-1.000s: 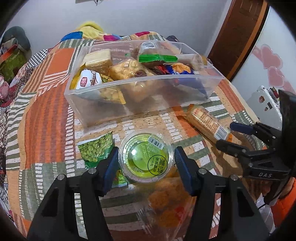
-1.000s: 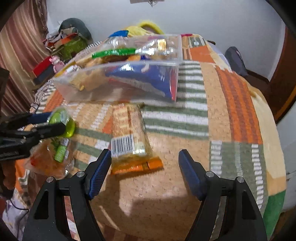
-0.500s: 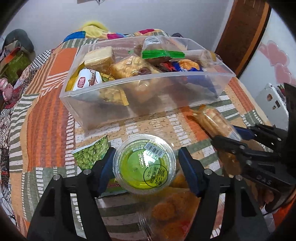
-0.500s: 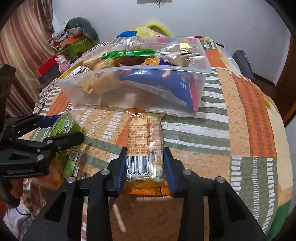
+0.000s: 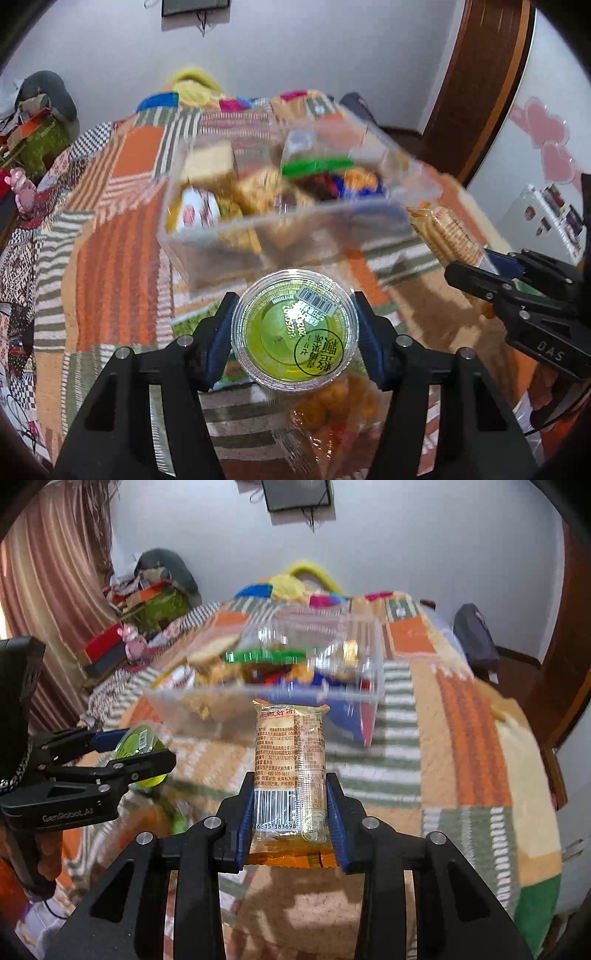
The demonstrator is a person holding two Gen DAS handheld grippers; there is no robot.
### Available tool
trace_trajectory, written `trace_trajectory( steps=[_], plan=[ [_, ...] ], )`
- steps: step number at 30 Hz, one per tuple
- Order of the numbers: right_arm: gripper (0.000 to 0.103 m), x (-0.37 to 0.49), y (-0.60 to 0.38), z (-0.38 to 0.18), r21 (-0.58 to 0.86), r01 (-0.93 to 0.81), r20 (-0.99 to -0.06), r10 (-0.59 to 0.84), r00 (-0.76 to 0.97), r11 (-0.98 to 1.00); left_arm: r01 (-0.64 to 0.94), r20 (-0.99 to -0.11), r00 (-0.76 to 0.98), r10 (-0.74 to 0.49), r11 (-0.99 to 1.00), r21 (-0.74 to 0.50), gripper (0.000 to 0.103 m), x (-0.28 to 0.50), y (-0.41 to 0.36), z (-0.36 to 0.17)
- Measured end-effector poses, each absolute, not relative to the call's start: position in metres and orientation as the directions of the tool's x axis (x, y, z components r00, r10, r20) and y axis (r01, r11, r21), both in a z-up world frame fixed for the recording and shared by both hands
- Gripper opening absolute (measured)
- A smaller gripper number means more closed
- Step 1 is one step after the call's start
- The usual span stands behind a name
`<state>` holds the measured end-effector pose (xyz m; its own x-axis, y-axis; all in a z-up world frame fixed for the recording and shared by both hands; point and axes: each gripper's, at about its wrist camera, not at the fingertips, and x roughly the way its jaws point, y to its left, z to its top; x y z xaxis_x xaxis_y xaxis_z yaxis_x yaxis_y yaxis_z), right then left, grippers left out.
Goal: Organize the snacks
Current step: 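Carry the jelly cup and wafer pack into the clear box, opening both tools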
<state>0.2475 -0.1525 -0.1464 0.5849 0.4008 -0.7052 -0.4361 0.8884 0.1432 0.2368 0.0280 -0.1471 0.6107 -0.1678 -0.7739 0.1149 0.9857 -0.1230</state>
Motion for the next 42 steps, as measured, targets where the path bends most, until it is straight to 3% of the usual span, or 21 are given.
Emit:
trace_trajectory(
  steps=[8, 15, 28, 36, 38, 40, 42],
  plan=[
    [0.032, 0.271, -0.147, -0.109, 0.123, -0.442, -0.640, 0.411, 0.649, 0.888, 0.102, -0.722, 0.668, -0.179, 0.983, -0.150, 0.060, 0.264, 0.035, -0.101],
    [0.032, 0.307, -0.129, -0.095, 0.103, -0.449, -0.624, 0.409, 0.666, 0.888, 0.070, -0.697, 0.708, -0.116, 0.993, -0.095, 0.060, 0.307, 0.032, -0.083],
    [0.032, 0.371, -0.112, -0.132, 0.142, -0.408, -0.694, 0.385, 0.608, 0.902, 0.022, -0.725, 0.682, -0.093, 0.994, -0.106, 0.060, 0.380, 0.037, -0.117],
    [0.035, 0.374, -0.108, -0.136, 0.106, -0.411, -0.687, 0.366, 0.628, 0.905, 0.002, -0.748, 0.659, -0.079, 0.995, -0.104, 0.060, 0.402, 0.037, -0.143],
    [0.038, 0.372, -0.107, -0.135, 0.100, -0.412, -0.688, 0.362, 0.629, 0.906, 0.000, -0.749, 0.657, -0.085, 0.994, -0.112, 0.060, 0.401, 0.039, -0.145],
    [0.048, 0.374, -0.107, -0.135, 0.103, -0.411, -0.692, 0.362, 0.625, 0.906, 0.007, -0.752, 0.651, -0.100, 0.992, -0.125, 0.060, 0.400, 0.041, -0.145],
    [0.050, 0.370, -0.108, -0.133, 0.099, -0.413, -0.690, 0.361, 0.627, 0.905, 0.013, -0.755, 0.644, -0.120, 0.989, -0.146, 0.060, 0.395, 0.043, -0.144]
  ],
)
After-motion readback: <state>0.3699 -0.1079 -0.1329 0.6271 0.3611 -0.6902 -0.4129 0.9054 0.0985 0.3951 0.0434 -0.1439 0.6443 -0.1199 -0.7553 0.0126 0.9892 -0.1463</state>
